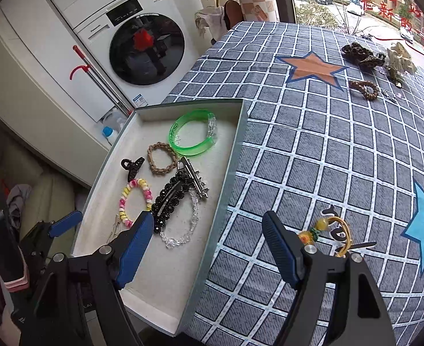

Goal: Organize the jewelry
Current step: 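Open the left tool releasing the hairpin while the right tool releases the black clip in the tray, then move both open tools back over the yellow cord bracelet and silver charm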

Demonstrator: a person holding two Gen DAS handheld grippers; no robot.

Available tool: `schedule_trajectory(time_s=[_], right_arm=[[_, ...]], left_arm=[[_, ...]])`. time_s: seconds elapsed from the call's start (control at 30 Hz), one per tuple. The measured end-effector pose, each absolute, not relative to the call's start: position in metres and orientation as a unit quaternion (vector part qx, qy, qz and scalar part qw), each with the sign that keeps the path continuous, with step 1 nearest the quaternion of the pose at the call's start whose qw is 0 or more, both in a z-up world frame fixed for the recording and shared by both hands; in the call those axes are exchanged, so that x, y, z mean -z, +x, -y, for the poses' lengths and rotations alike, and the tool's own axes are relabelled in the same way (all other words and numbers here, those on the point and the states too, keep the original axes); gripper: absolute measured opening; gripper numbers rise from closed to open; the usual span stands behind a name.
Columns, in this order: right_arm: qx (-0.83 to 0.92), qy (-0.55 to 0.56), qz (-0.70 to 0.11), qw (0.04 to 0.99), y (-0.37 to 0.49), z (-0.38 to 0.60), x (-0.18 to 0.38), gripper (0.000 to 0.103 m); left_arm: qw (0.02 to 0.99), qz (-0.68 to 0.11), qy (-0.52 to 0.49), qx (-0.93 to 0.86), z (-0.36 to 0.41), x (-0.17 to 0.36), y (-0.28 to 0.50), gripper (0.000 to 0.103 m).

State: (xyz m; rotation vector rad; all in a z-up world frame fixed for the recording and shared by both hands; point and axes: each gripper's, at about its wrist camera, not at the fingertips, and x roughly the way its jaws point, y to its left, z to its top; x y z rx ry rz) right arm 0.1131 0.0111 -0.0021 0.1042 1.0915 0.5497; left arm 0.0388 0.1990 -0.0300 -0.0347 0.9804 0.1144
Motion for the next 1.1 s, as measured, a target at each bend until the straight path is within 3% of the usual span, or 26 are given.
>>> schedule_trajectory(time_s=[0.5,1.1], right_arm=[[-0.133,0.065,-0.525,0.838,0.076,0.117,0.037,0.081],[-0.108,-0.006,-0.495,0.862,0.063,0.119,0.067,0.081]], left_arm=[[0.888,-0.459,0.011,-0.006,-0.133,0.013,0.047,0.103],[0.873,-0.485,0.014,0.054,-0.051,0.017,0.093,0.103]])
